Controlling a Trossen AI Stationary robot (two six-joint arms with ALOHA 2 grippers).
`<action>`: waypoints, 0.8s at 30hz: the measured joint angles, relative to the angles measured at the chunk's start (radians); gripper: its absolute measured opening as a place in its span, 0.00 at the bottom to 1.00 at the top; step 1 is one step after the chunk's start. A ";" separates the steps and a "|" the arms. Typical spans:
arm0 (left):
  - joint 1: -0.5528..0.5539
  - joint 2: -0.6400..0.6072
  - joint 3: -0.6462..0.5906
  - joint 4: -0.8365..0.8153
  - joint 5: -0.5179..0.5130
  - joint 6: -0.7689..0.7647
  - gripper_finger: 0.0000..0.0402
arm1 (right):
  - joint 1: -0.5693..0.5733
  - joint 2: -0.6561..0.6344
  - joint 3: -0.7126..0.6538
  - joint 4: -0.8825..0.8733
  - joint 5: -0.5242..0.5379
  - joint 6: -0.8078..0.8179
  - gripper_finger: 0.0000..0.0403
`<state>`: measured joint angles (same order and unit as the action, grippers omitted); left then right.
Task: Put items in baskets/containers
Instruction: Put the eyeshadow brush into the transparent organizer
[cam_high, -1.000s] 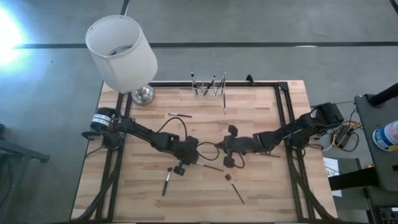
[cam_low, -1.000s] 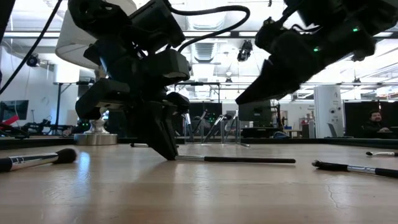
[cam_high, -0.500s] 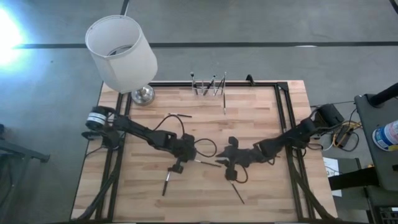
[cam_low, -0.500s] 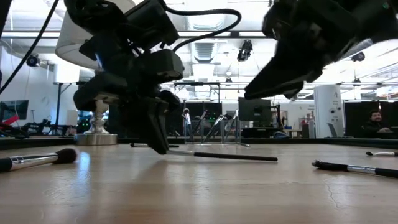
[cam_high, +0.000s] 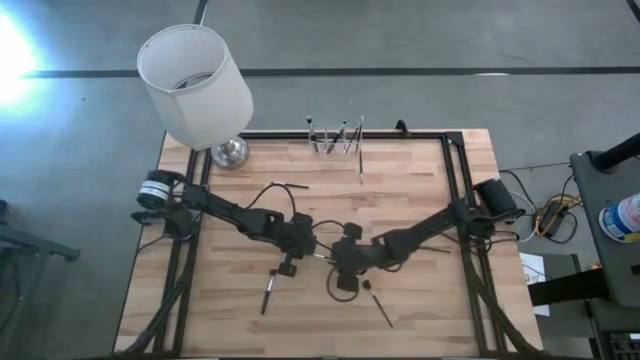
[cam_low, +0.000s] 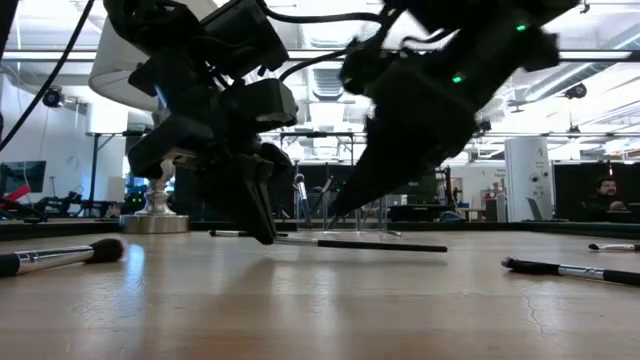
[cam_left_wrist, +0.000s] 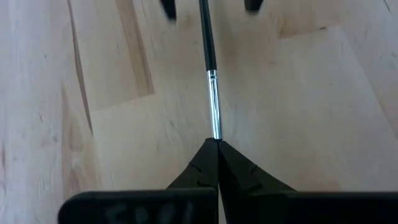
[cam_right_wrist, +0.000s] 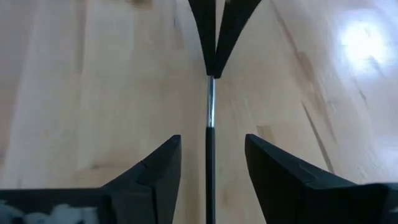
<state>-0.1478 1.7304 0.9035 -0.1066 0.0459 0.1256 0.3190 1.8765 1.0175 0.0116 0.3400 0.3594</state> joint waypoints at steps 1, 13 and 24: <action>0.000 -0.001 0.000 0.001 0.000 0.000 0.00 | -0.008 0.014 0.014 -0.011 -0.005 -0.003 0.43; 0.001 -0.032 -0.009 0.022 0.001 -0.008 0.00 | -0.060 0.129 0.107 -0.017 -0.081 -0.024 0.33; 0.001 -0.035 -0.009 0.009 0.016 -0.021 0.00 | -0.059 0.128 0.096 -0.012 -0.079 -0.024 0.05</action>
<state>-0.1467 1.6954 0.8949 -0.0977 0.0617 0.1046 0.2595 2.0048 1.1132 -0.0007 0.2610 0.3359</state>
